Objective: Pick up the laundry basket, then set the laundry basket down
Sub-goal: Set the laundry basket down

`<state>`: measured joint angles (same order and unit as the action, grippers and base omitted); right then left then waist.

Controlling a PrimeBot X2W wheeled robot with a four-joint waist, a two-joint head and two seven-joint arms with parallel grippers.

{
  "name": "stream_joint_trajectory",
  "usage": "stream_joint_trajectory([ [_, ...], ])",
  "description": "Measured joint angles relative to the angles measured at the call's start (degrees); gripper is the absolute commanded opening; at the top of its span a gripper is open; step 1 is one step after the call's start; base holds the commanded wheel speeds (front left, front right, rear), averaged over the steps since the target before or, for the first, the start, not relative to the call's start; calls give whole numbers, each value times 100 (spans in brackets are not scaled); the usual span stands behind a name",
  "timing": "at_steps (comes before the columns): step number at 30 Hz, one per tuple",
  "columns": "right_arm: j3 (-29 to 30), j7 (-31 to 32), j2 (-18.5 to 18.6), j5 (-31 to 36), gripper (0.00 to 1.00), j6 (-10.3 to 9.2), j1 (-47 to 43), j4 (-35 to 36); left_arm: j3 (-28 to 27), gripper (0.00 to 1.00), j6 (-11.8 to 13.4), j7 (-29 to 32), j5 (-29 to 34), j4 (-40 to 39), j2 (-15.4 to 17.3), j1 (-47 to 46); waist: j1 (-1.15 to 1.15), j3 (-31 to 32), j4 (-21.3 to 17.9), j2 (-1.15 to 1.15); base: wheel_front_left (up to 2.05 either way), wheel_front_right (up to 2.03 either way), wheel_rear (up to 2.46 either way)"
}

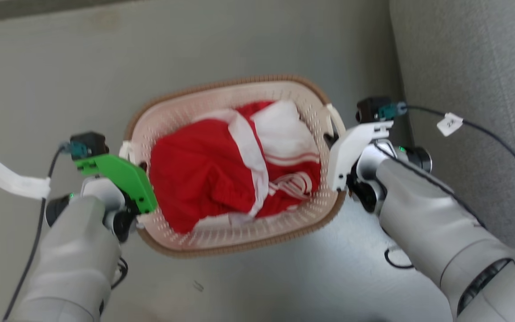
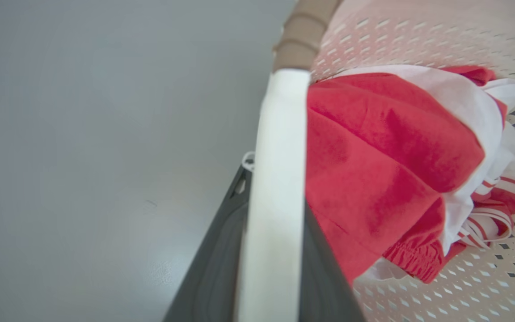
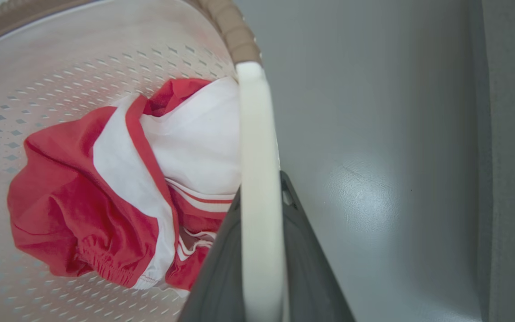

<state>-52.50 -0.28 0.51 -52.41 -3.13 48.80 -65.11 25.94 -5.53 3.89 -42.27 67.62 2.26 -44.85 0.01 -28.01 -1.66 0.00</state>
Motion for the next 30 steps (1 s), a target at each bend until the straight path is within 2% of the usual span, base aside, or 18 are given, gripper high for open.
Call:
stream_joint_trajectory([
  [30,183,-657,1,57,0,-145,1608,48,-4,0,-10,-571,181,-309,324,-1564,1,-2166,-78,0,0,0,0],
])
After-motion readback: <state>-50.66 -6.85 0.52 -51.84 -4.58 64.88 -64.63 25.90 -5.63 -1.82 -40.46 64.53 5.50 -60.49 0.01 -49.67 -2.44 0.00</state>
